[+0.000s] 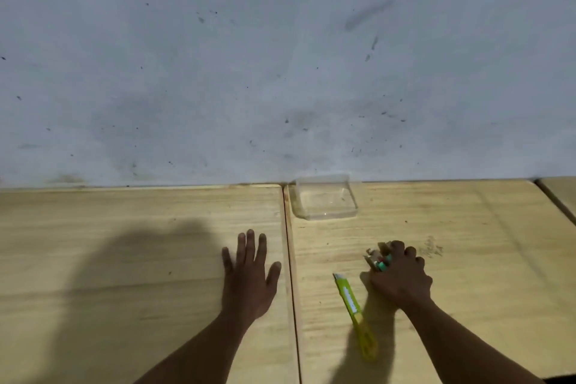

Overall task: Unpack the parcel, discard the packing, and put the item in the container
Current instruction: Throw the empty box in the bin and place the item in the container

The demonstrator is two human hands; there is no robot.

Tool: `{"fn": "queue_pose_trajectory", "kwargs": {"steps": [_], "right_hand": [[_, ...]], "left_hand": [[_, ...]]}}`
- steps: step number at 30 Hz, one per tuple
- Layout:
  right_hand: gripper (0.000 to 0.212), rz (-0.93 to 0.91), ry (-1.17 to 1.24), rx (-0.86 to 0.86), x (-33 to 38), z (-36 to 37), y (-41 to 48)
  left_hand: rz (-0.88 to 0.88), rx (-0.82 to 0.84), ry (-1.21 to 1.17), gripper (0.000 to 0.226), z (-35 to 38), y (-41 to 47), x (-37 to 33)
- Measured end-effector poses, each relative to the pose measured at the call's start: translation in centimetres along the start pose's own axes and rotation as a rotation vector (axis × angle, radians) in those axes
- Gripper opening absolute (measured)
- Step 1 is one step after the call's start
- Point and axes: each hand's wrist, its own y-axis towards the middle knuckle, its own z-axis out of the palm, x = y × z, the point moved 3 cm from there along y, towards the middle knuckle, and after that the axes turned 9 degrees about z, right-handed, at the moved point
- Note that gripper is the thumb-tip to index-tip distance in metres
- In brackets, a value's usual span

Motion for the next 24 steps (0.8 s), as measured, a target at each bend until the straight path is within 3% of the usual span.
{"fn": "queue_pose_trajectory", "kwargs": {"steps": [6, 12, 17, 24], "right_hand": [[0.073, -0.123, 0.038, 0.008, 0.3, -1.4, 0.1], [0.075, -0.428, 0.034, -0.202, 5.9, -6.4, 3.2], [0.076, -0.706, -0.115, -0.193, 13.1, -8.8, 5.2], [0.076, -0.831, -0.361, -0.078, 17.9, -5.6, 6.9]], "left_hand": [[-0.039, -0.068, -0.084, 0.069, -0.3, 0.3, 0.2], [-0.307, -0.454, -0.741, 0.045, -4.5, 6.6, -2.4], [-0.548, -0.411, -1.216, 0.044, -8.1, 13.5, -6.6], [-0.676, -0.310, -1.277, 0.039, -6.0, 16.5, -8.2]]}}
